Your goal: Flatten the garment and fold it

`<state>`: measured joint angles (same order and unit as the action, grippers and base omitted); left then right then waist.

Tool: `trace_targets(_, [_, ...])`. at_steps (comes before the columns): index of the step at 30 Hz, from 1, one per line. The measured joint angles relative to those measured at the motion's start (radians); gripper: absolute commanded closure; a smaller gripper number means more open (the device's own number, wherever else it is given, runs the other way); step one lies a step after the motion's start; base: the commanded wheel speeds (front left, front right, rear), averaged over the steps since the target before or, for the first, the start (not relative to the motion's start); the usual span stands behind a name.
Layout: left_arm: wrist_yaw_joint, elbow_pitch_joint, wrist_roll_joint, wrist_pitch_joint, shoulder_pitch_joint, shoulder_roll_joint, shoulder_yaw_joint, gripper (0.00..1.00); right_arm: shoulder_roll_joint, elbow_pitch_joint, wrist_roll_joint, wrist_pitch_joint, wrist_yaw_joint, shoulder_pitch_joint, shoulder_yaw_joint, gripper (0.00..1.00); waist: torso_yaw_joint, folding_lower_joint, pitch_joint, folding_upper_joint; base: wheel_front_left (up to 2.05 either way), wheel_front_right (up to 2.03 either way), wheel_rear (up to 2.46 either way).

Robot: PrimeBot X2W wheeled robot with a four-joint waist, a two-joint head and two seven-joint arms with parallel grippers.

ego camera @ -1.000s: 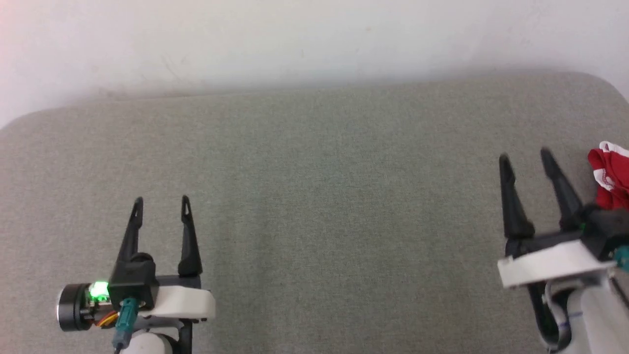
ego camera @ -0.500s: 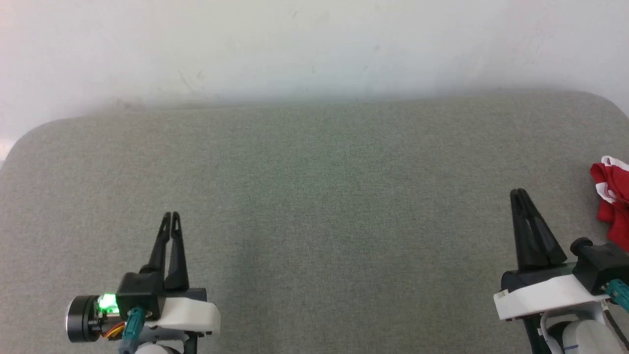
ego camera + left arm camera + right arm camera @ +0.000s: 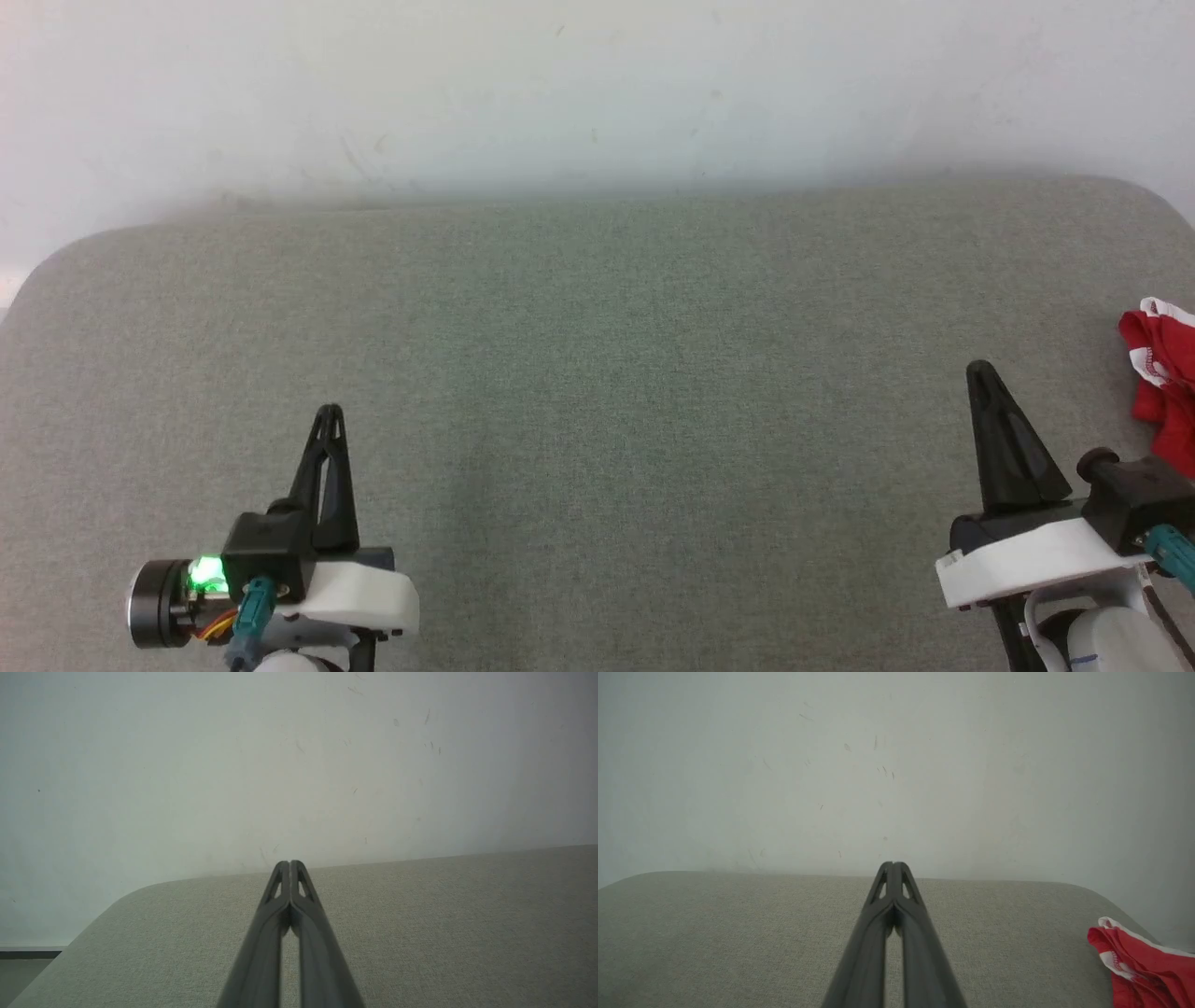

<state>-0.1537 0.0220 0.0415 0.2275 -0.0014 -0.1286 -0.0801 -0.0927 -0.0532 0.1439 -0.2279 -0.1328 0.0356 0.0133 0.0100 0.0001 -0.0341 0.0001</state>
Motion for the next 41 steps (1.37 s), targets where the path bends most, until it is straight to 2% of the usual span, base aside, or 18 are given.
trace_targets(41, [0.056,-0.006,-0.008,-0.086,0.0,0.03,0.027,1.0,0.014,0.014,-0.05,0.086,0.0,-0.001,-0.007,1.0,-0.004,0.0,0.013,0.0,0.0,0.0,0.0])
